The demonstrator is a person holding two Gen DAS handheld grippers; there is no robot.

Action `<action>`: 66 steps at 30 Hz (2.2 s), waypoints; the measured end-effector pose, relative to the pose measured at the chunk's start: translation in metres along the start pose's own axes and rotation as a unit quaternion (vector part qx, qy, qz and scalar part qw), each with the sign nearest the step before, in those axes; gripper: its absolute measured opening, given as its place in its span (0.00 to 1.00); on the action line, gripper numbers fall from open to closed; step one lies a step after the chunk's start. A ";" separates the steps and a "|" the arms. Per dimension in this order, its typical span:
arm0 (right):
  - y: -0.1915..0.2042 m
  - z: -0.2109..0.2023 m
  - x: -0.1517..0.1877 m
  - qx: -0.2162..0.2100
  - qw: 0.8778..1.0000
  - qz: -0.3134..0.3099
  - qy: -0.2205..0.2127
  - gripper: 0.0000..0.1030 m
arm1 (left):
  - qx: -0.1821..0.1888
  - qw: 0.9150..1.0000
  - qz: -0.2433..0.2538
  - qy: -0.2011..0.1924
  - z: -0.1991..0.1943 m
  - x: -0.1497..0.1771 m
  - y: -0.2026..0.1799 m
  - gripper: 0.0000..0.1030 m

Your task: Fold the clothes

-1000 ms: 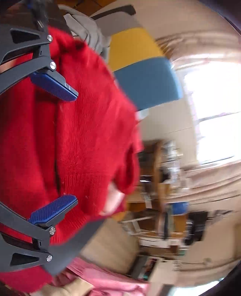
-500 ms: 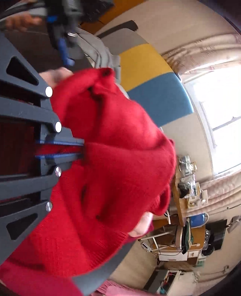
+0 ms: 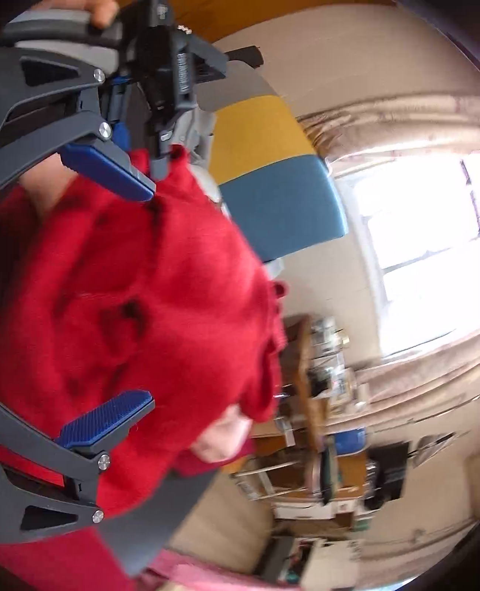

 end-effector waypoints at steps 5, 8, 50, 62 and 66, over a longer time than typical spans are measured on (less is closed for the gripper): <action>-0.007 0.044 -0.013 0.041 0.998 -0.012 0.039 1.00 | -0.014 1.000 -0.018 0.016 0.006 0.000 0.011 0.12; -0.008 0.062 -0.013 0.027 0.997 0.015 0.066 0.32 | 0.006 1.000 0.008 0.022 -0.002 0.000 0.005 0.06; 0.245 -0.108 0.229 -0.253 0.941 0.071 0.215 0.71 | -0.093 0.993 0.002 -0.069 -0.233 0.065 0.239 0.53; 0.228 -0.092 0.228 -0.222 0.951 0.071 0.205 0.78 | -0.136 0.985 0.100 -0.024 -0.167 0.042 0.203 0.08; 0.225 -0.085 0.221 -0.208 0.956 0.063 0.195 0.79 | -0.115 0.990 0.069 -0.039 -0.179 0.057 0.212 0.08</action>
Point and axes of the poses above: each gripper's, at about its wrist camera, not at the fingertips, and z roughly the way its jaws point, y to its left, x to its underside, the point moved 7 cm from there along z, roughly the way its jaws point, and after that the axes turned 4 degrees about -x, right-handed, at the moved point
